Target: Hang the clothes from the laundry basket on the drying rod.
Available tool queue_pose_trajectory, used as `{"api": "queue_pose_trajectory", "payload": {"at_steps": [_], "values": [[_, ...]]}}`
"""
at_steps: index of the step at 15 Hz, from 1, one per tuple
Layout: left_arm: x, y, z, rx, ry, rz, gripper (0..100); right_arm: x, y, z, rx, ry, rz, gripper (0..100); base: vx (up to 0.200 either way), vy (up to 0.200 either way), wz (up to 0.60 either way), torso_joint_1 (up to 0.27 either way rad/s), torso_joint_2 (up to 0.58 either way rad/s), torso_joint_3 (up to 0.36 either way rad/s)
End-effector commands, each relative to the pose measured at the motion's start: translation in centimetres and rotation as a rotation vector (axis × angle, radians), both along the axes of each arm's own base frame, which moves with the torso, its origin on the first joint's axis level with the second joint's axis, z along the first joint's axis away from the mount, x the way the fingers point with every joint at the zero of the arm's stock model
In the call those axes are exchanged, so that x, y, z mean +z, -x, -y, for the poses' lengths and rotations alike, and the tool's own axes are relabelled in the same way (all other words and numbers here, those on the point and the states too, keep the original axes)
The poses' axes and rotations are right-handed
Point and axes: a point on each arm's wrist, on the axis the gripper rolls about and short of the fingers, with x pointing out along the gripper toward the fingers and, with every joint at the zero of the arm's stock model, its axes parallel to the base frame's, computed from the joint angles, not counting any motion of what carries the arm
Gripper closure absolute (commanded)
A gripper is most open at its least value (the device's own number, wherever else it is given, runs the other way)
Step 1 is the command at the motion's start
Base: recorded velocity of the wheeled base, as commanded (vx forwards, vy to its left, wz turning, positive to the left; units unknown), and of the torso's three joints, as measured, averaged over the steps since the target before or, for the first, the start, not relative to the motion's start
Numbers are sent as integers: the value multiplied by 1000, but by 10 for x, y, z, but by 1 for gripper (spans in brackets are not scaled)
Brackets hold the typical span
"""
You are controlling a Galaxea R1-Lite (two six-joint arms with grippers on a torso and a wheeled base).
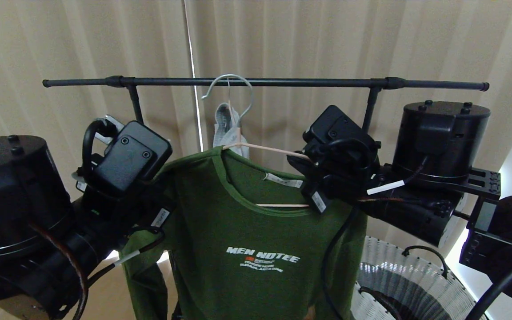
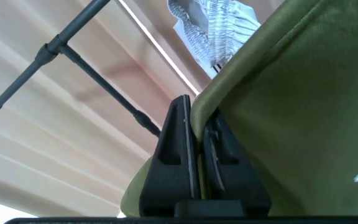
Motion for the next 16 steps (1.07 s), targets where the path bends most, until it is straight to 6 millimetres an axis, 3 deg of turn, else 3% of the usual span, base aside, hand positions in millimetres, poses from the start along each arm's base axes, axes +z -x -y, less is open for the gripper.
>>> {"api": "queue_pose_trajectory", "payload": {"at_steps": [1, 4, 5, 9, 13, 16], "values": [[0, 2, -1, -6, 4, 1, 0, 1, 7, 8, -8, 0, 1, 100, 0, 0, 0, 0, 0, 0], [0, 9, -5, -47, 10, 3, 0, 2, 11, 19, -52, 2, 3, 100, 0, 0, 0, 0, 0, 0], [-4, 20, -13, -146, 17, -7, 0, 5, 16, 39, -95, -3, 11, 100, 0, 0, 0, 0, 0, 0], [-21, 27, -21, -136, 30, -64, 0, 14, 28, 72, -161, -28, 38, 100, 0, 0, 0, 0, 0, 0], [-38, 26, -23, -126, -9, -120, 0, 19, 39, 81, -163, -46, 57, 100, 0, 0, 0, 0, 0, 0], [-40, 24, -21, -126, 34, -139, 0, 24, 42, 82, -152, -63, 71, 100, 0, 0, 0, 0, 0, 0]]}}
